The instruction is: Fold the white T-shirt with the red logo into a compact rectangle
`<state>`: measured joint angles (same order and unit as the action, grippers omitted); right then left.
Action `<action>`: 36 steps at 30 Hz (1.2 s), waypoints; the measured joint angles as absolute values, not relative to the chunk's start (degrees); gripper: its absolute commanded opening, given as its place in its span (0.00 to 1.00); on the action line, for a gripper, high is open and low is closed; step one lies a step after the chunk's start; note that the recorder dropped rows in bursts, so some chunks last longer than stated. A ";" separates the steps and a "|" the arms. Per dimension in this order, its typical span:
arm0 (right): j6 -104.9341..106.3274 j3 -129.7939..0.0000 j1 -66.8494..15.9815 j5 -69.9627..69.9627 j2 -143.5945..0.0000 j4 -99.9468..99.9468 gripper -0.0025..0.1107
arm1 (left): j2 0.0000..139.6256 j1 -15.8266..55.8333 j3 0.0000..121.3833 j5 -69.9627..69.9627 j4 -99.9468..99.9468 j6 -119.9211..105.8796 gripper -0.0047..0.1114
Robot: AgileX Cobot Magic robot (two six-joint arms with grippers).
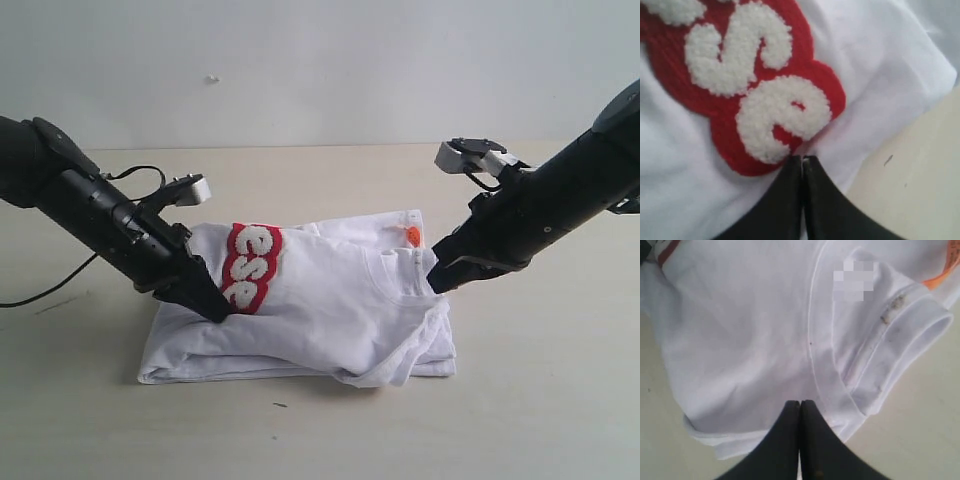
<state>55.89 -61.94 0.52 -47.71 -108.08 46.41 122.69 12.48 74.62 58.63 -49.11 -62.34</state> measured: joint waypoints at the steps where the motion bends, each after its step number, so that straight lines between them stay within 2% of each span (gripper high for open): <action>1: 55.89 -61.94 0.52 -47.71 -108.08 46.41 0.02 | 122.56 12.33 74.62 58.50 -47.98 -61.21 0.04; 9: 55.89 -61.94 0.52 -47.71 -108.08 46.41 0.02 | 121.66 11.57 74.62 58.35 -38.92 -54.35 0.04; 20: 56.21 -61.94 0.52 -47.71 -108.08 46.41 0.02 | 114.51 11.37 74.62 58.35 -47.86 -58.05 0.04; 27: 56.32 -61.94 0.52 -47.94 -108.08 46.41 0.02 | 114.51 11.24 74.62 61.50 -45.59 -56.04 0.05; 29: 56.32 -61.94 0.52 -47.94 -108.08 46.41 0.02 | 114.51 11.24 74.62 61.59 -43.14 -54.18 0.08; 32: 56.32 -61.94 0.52 -47.94 -108.08 46.41 0.02 | 114.51 11.24 74.62 61.24 -41.01 -52.63 0.20; 35: 56.32 -61.94 0.52 -47.94 -108.08 46.41 0.02 | 114.51 11.24 74.62 60.90 -40.64 -52.22 0.36; 36: 56.32 -61.94 0.52 -47.94 -108.08 46.41 0.02 | 114.51 11.24 74.62 60.82 -40.64 -52.07 0.44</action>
<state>56.32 -61.94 0.52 -47.94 -108.08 46.41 114.51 11.24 74.62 60.82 -40.64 -52.07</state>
